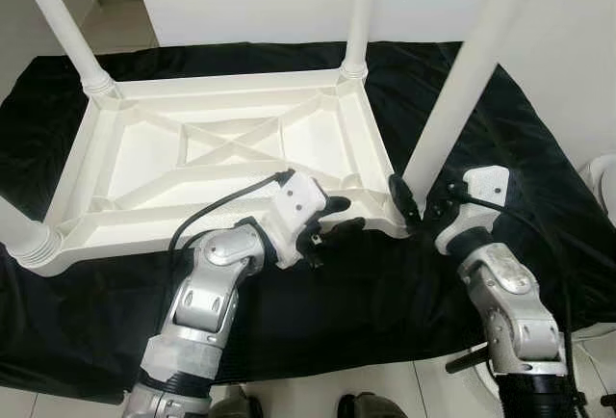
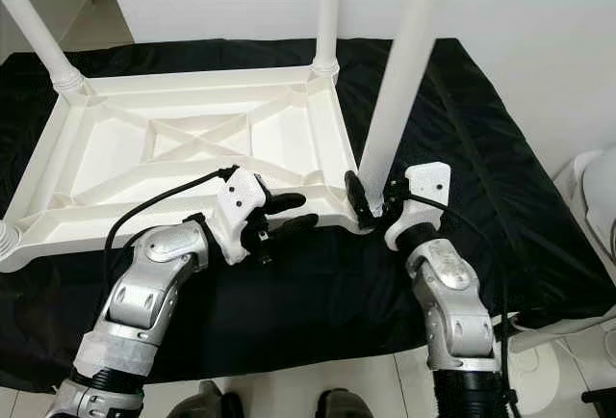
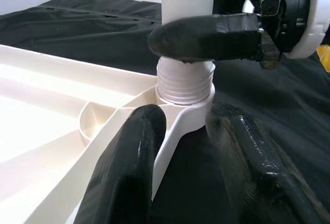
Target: Building children table
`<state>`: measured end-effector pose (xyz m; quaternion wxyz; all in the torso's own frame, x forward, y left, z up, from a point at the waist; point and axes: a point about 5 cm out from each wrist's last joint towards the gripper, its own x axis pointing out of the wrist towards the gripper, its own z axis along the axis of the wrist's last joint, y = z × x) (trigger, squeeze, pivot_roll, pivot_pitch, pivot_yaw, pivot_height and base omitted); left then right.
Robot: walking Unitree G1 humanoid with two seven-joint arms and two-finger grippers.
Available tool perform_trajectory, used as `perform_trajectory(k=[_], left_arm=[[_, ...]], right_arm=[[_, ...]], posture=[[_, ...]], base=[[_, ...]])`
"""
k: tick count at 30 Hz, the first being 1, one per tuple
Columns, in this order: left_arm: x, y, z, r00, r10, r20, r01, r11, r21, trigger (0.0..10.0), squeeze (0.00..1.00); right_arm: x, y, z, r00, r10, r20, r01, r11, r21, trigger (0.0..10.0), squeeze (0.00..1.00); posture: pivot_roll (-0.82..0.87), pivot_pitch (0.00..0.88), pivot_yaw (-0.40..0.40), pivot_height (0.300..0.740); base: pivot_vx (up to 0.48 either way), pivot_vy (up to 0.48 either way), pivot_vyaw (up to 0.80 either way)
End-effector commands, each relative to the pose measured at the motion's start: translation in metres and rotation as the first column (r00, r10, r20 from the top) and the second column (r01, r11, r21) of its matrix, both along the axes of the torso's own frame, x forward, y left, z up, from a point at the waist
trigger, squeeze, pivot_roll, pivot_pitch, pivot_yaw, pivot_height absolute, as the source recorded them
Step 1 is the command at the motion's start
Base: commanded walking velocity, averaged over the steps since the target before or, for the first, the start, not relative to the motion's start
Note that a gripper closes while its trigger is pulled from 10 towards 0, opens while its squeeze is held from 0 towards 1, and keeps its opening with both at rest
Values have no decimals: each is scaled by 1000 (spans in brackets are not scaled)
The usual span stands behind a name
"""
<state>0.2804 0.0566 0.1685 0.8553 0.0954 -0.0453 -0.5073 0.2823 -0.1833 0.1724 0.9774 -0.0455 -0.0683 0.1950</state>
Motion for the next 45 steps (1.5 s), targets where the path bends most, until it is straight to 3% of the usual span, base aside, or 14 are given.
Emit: perform_trajectory(k=[1,8,9,10,11,12,13,20,21,22,28,33,36,45], left_arm=[[6,6,-6,986,164,-21,-164,986,4,10000,0],[2,-1,-10,988,148,-41,-148,989,18,10000,0],[2,-2,-10,989,145,-41,-145,989,17,10000,0],[2,-2,-10,989,145,-41,-145,989,17,10000,0],[2,-3,-9,989,143,-42,-143,990,15,10000,0],[2,-3,-9,989,143,-42,-143,990,15,10000,0],[1,-3,-9,989,141,-42,-141,990,13,10000,0],[2,-5,-8,990,142,-29,-141,990,11,10000,0],[3,-6,-7,990,141,-23,-141,990,11,10000,0],[4,-6,-7,990,141,-19,-141,990,12,10000,0],[8,-5,-5,990,140,-6,-140,990,16,10000,0],[10,-5,-3,990,140,-3,-140,990,16,10000,0],[8,-4,-6,991,134,-5,-134,991,24,10000,0],[6,-2,-8,990,138,-8,-138,990,27,10000,0]], right_arm=[[2,3,-6,992,125,-23,-126,990,-63,10000,0],[8,8,-24,955,274,-116,-288,949,-130,10000,0],[9,9,-26,951,284,-127,-299,946,-125,7569,0],[9,9,-26,951,284,-127,-299,946,-125,7569,0],[11,10,-28,950,285,-130,-301,945,-126,3804,0],[11,10,-28,950,285,-130,-301,945,-126,3804,0],[12,10,-29,948,288,-132,-304,945,-123,0,0],[13,5,-34,951,283,-125,-296,949,-109,0,0],[13,4,-34,959,256,-119,-268,959,-97,2902,0],[12,3,-35,964,239,-115,-250,964,-88,10000,0],[10,9,-35,988,126,-87,-128,991,-23,10000,0],[10,13,-37,994,-78,-81,78,997,2,10000,0],[2,24,-44,940,-313,-139,327,940,93,10000,0],[-7,56,-44,904,-394,-167,419,893,163,10000,0]], posture=[[-145,73,53,740],[-134,72,51,740],[-132,72,50,740],[-132,72,50,740],[-132,67,50,740],[-132,67,50,740],[-130,63,48,740],[-131,43,49,740],[-132,32,50,740],[-131,29,50,740],[-139,19,60,740],[-148,25,68,740],[-150,34,71,740],[-145,47,76,740]], base=[[0,0,0],[0,0,0],[0,0,0],[0,0,0],[0,0,0],[0,0,0],[0,0,0],[0,0,0],[0,0,0],[0,0,0],[0,0,0],[0,0,0],[0,0,0],[0,0,0]])
